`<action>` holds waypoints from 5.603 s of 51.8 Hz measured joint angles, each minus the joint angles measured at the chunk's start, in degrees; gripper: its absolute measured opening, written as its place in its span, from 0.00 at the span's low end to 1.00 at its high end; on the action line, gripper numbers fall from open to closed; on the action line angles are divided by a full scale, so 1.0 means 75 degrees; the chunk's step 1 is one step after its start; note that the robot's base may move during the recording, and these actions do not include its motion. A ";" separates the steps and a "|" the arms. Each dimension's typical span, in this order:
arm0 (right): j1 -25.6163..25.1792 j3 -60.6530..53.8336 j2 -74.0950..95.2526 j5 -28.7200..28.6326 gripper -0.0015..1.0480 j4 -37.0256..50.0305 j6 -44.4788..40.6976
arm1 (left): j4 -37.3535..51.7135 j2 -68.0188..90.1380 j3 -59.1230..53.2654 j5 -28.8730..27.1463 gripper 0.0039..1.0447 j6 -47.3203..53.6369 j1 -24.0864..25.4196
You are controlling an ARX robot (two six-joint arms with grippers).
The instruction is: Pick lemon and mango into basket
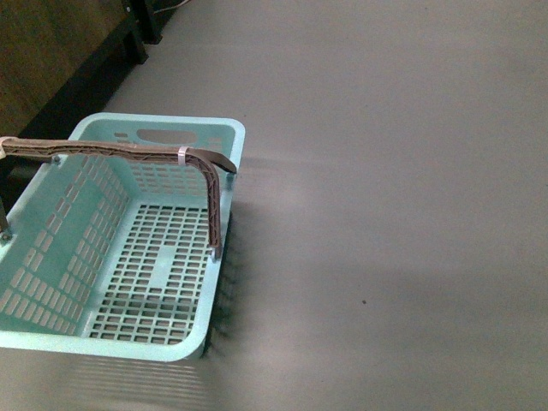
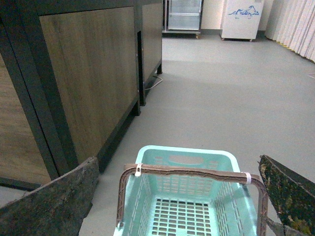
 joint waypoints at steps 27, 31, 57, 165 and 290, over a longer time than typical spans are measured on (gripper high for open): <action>0.0000 0.0000 0.0000 -0.0009 0.92 0.0000 0.0000 | -0.2084 0.2343 0.1096 -0.0300 0.94 -0.2192 -0.0184; 0.0000 0.0000 0.0000 0.0000 0.92 0.0000 -0.0003 | -0.1221 0.3646 0.1323 0.0102 0.94 -0.3657 -0.0111; 0.0000 0.0000 0.0000 -0.0003 0.92 0.0000 0.0000 | 0.4794 1.3572 0.3958 0.0501 0.94 -0.9305 -0.0361; 0.0000 0.0000 0.0000 0.0000 0.92 0.0000 0.0000 | -0.1221 0.8029 0.6306 0.0629 0.29 -1.1820 -0.0449; 0.0000 0.0000 0.0000 -0.0017 0.92 0.0000 0.0000 | -0.1239 0.8032 0.6362 0.0612 0.27 -1.1782 -0.0452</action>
